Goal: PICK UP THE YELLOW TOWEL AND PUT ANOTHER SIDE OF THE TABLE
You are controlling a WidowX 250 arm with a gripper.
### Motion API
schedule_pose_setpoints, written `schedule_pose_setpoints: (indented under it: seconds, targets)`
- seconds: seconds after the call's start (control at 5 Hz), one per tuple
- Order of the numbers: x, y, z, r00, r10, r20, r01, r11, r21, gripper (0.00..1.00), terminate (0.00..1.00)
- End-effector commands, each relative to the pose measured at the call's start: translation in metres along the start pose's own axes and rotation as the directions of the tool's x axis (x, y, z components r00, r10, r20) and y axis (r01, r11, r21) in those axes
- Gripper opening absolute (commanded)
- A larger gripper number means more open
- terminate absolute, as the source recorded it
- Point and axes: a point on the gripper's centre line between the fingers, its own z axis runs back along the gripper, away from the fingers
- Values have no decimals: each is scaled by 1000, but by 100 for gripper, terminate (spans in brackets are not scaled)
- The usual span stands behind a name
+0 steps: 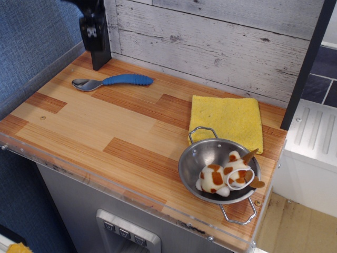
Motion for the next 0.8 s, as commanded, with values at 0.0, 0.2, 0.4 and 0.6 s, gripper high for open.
schedule_pose_setpoints:
  seconds: [0.0, 0.2, 0.4, 0.6]
  targets:
    - [-42, 20, 8, 993, -119, -20, 117, 991, -65, 100, 0]
    - [-65, 33, 4, 981, -184, -57, 181, 982, -54, 100, 0]
    - [-87, 42, -2, 957, -282, -65, 279, 959, -47, 100, 0]
    - [-110, 48, -9, 916, -395, -76, 391, 918, -56, 100, 0]
